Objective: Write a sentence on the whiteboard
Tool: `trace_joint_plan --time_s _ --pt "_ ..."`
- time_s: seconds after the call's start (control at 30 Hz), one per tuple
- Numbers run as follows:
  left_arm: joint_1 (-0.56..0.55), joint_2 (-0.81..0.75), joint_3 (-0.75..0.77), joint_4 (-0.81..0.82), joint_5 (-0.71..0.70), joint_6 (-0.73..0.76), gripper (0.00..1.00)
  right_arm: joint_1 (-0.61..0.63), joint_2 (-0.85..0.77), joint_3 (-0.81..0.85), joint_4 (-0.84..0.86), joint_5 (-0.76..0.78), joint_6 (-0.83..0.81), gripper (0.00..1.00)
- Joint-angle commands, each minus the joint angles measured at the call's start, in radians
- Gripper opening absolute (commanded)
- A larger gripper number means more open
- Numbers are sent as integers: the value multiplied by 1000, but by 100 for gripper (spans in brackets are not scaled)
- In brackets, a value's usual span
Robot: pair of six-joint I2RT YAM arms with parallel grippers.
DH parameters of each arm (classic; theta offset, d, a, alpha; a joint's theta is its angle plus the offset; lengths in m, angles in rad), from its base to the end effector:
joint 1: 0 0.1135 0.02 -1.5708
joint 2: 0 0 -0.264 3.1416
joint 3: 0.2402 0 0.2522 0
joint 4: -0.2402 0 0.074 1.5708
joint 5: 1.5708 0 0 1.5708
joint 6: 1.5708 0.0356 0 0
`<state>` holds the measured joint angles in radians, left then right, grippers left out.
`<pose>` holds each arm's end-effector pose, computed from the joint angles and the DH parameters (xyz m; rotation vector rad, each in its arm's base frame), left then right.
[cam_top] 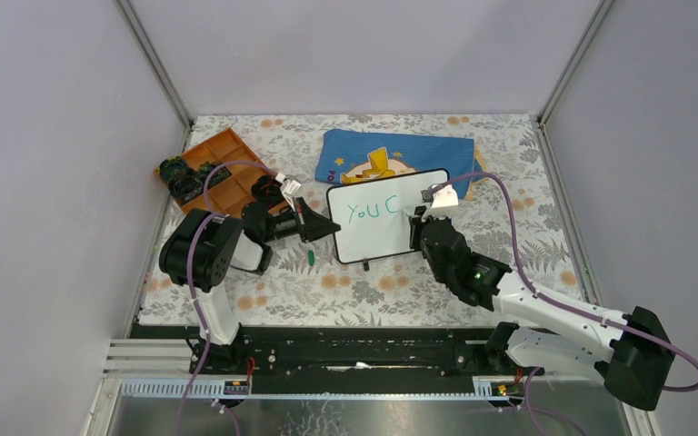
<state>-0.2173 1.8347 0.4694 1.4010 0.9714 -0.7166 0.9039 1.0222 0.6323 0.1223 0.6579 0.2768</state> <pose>0.2784 -0.0916 0.1442 0.4352 1.6976 -1.4420 0.1595 0.1674 0.2741 -0.1051 1.7850 0.2440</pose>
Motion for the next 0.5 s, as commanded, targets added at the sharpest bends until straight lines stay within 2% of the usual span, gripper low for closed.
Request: trace_joint_plan --time_s 0.0,0.47 --pt "-3 -10 -7 -51 16 22 0 -8 -33 0 49 26 -14 0" --pt "-8 -14 -6 -56 18 23 0 -24 18 59 69 14 7 0"
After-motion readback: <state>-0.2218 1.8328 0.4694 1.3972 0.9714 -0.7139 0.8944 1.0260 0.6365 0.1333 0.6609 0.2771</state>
